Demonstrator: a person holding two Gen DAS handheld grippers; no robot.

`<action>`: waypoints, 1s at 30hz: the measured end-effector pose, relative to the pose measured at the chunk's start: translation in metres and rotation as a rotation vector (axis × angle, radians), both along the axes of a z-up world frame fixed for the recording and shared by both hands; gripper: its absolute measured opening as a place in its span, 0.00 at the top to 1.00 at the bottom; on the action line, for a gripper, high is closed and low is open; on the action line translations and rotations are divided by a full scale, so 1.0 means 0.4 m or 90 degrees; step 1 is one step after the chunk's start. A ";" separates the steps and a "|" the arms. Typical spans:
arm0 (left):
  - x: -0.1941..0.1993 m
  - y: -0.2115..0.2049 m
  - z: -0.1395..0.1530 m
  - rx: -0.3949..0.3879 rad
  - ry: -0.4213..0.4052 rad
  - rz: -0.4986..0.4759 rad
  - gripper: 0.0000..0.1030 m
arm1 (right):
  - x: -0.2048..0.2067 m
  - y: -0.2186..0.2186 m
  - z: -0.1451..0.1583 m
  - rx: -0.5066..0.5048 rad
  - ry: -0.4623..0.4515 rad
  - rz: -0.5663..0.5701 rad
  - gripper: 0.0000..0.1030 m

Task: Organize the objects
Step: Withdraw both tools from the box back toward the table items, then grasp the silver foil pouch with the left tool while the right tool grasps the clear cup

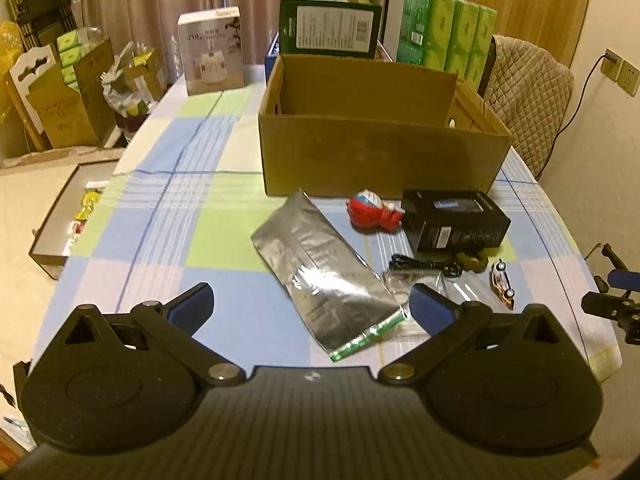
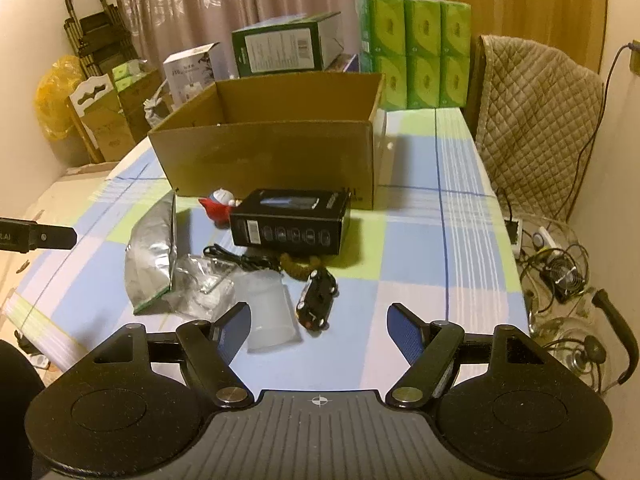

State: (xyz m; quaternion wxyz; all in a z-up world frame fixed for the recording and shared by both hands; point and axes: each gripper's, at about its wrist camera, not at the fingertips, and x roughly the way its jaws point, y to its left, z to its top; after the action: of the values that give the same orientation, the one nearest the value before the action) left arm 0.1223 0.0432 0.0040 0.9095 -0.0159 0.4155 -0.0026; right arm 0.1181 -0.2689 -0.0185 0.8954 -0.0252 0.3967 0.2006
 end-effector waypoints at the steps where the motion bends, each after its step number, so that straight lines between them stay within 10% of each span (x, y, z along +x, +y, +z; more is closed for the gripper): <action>1: 0.000 -0.001 -0.006 0.000 0.003 -0.001 0.01 | 0.002 0.000 -0.005 0.001 0.002 -0.001 0.30; 30: 0.216 -0.019 -0.194 0.005 0.085 0.005 0.01 | 0.113 0.108 -0.129 0.006 0.056 0.093 0.30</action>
State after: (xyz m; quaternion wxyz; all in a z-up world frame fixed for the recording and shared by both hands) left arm 0.2087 0.0358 -0.0736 0.8797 -0.0137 0.4754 0.0035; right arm 0.1633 -0.2258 -0.0700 0.8600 -0.0413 0.4322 0.2683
